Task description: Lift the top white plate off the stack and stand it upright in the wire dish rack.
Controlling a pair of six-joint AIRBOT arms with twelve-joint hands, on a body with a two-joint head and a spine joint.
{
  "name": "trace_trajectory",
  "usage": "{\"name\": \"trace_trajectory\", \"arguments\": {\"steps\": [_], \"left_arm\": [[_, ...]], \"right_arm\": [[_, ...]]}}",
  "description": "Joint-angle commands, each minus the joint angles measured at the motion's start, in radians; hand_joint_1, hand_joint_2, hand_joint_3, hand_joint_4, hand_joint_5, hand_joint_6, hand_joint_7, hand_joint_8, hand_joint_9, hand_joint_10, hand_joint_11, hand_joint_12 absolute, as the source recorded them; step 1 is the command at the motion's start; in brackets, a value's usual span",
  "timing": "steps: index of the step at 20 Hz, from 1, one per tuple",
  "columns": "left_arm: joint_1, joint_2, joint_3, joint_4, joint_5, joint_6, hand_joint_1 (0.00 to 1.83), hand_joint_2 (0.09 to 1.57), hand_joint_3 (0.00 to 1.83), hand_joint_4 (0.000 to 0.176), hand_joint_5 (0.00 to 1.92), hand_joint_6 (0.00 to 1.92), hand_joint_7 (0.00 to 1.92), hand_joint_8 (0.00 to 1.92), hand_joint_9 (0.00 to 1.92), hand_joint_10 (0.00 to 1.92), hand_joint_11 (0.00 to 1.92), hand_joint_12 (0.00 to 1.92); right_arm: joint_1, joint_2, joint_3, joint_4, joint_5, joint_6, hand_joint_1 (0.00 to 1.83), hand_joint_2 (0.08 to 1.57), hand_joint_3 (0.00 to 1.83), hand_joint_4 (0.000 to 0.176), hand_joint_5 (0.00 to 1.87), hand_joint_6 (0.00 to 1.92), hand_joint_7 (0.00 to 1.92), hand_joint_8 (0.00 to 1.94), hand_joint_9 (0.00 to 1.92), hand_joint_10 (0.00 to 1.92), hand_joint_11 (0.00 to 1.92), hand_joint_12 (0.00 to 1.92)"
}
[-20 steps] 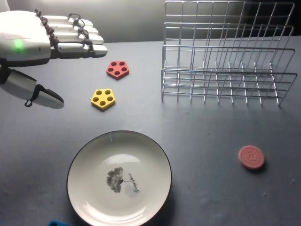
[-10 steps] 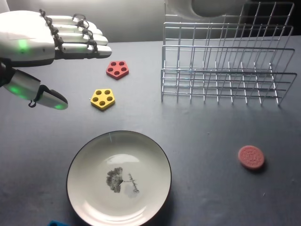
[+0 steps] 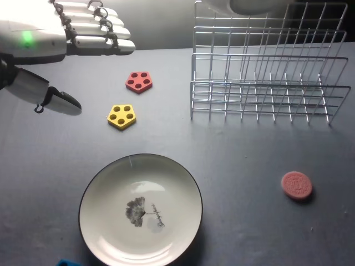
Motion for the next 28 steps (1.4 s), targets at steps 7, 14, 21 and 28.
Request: {"name": "trace_trajectory", "arguments": {"steps": [7, 14, 21, 28], "left_arm": [[-0.094, 0.023, -0.021, -0.023, -0.031, -0.035, 0.38, 1.05, 0.00, 0.000, 0.07, 0.00, 0.08, 0.00, 0.09, 0.00, 0.00, 0.28], [-0.130, 0.030, -0.029, 0.010, -0.018, -0.049, 0.38, 1.05, 0.00, 0.000, 0.05, 0.00, 0.08, 0.00, 0.09, 0.01, 0.00, 0.31], [-0.142, 0.037, -0.044, 0.029, -0.011, -0.049, 0.34, 1.05, 0.00, 0.000, 0.05, 0.00, 0.09, 0.00, 0.08, 0.00, 0.00, 0.28], [-0.126, 0.039, -0.050, 0.019, -0.005, -0.042, 0.38, 1.06, 0.00, 0.000, 0.06, 0.00, 0.08, 0.01, 0.08, 0.01, 0.00, 0.36]], "right_arm": [[0.026, 0.031, -0.018, -0.031, 0.076, 0.030, 1.49, 1.12, 0.00, 0.000, 0.78, 1.16, 0.98, 0.72, 1.02, 0.87, 0.82, 1.52], [0.028, 0.056, -0.026, -0.031, 0.056, 0.057, 1.50, 1.06, 0.00, 0.000, 0.90, 1.04, 1.12, 0.51, 1.15, 0.68, 0.96, 1.38], [0.028, 0.080, -0.026, -0.031, 0.052, 0.103, 1.50, 1.07, 0.00, 0.000, 0.85, 1.11, 1.04, 0.68, 1.12, 0.69, 0.96, 1.38], [0.025, 0.087, -0.005, -0.013, 0.050, 0.159, 1.50, 1.07, 0.00, 0.000, 0.86, 1.09, 1.04, 0.70, 1.13, 0.69, 0.96, 1.39]]}}
